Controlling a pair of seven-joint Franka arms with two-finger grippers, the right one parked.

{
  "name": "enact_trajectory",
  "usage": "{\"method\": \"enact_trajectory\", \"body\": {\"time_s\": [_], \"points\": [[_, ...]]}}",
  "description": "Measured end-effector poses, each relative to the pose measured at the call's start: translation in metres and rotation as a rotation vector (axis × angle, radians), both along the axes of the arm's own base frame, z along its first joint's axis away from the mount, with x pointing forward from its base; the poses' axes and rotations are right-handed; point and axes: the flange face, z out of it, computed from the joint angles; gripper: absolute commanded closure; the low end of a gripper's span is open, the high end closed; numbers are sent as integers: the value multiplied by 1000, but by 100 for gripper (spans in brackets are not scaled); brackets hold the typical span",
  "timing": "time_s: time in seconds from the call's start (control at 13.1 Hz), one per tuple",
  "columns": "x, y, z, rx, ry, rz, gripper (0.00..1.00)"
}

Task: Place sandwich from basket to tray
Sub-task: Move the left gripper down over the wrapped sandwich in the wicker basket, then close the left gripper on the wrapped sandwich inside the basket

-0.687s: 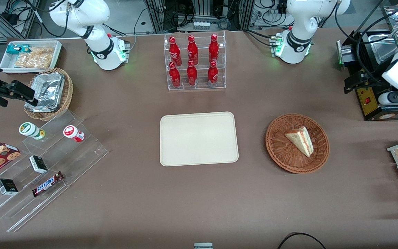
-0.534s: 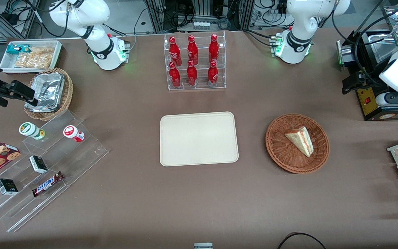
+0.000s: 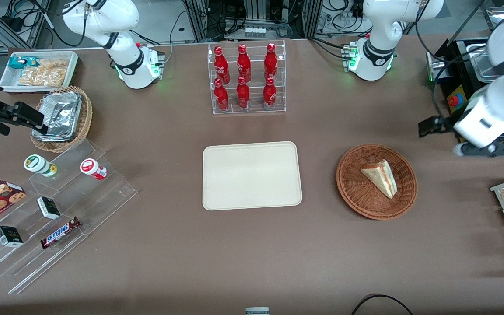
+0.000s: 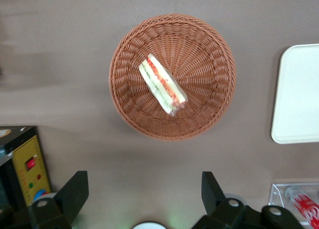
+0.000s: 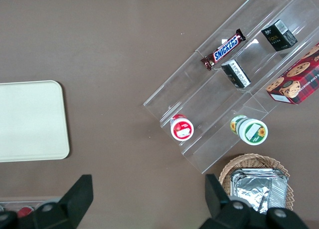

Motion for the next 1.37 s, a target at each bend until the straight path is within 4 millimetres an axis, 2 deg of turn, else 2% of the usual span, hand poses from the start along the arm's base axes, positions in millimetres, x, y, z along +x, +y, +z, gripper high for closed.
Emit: {"method": "enact_trajectory", "body": {"time_s": [0.15,0.38,0.61,0.76,0.92,1.22,1.37], "points": [[1,0,-45,-1,-14,0,0],[-6,0,-101,-3,-54,1,0],[-17,1,-145,-5,-107,14,0],[-23,-1,-166,0,-143,96,0],[-25,-14,-181,10,-149,203,0],[-23,-35,-202,38,-152,528,0],[-22,-39,-212,46,-151,612,0]]}}
